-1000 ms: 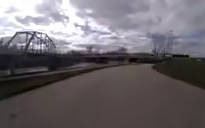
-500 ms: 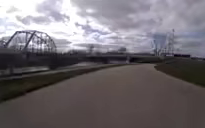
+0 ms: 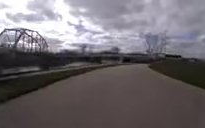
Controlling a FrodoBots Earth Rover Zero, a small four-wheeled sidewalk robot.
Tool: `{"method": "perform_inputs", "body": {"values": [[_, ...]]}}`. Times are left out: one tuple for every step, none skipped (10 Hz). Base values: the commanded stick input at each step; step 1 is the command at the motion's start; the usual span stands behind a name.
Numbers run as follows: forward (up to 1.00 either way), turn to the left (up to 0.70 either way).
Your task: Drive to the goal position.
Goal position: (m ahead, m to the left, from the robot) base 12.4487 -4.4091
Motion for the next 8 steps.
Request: {"method": "perform_inputs", "body": {"values": [[1.0,0.0],[1.0,0.0],[1.0,0.0],[1.0,0.0],[1.0,0.0],[1.0,0.0],[1.0,0.0],[1.0,0.0]]}}
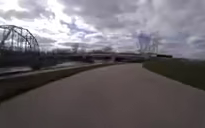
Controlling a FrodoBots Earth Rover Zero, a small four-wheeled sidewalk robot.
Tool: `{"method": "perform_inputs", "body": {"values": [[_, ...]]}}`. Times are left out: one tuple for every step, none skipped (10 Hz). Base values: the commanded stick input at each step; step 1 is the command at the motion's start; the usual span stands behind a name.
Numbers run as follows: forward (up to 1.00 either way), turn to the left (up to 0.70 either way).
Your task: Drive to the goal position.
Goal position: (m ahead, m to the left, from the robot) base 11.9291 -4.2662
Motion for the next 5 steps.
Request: {"method": "perform_inputs", "body": {"values": [[1.0,0.0],[1.0,0.0],[1.0,0.0],[1.0,0.0],[1.0,0.0]]}}
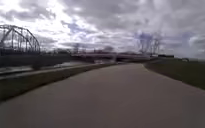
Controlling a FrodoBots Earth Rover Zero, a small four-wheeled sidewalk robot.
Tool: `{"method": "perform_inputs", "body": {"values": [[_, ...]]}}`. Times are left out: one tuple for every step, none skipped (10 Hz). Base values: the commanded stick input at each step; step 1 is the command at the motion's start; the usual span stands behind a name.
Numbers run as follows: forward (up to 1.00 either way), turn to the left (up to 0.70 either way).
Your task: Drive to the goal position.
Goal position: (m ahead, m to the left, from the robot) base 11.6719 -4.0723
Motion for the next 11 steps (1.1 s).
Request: {"method": "perform_inputs", "body": {"values": [[1.0,0.0],[1.0,0.0],[1.0,0.0],[1.0,0.0],[1.0,0.0],[1.0,0.0],[1.0,0.0],[1.0,0.0],[1.0,0.0],[1.0,0.0],[1.0,-0.02]]}}
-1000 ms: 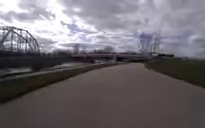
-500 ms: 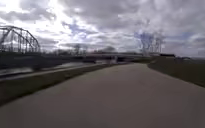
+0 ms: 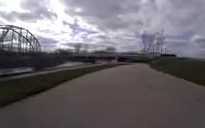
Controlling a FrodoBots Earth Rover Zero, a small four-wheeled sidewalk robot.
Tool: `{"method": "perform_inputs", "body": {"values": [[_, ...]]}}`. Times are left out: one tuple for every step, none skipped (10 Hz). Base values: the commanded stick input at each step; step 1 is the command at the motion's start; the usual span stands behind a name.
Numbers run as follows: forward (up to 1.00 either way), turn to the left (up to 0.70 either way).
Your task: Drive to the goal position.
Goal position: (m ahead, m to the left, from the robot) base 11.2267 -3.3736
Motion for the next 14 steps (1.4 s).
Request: {"method": "perform_inputs", "body": {"values": [[1.0,-0.29],[1.0,-0.4],[1.0,-0.4],[1.0,-0.4],[1.0,-0.4],[1.0,-0.4],[1.0,-0.4],[1.0,0.0],[1.0,0.0],[1.0,0.0],[1.0,0.0],[1.0,0.0],[1.0,0.0],[1.0,0.0]]}}
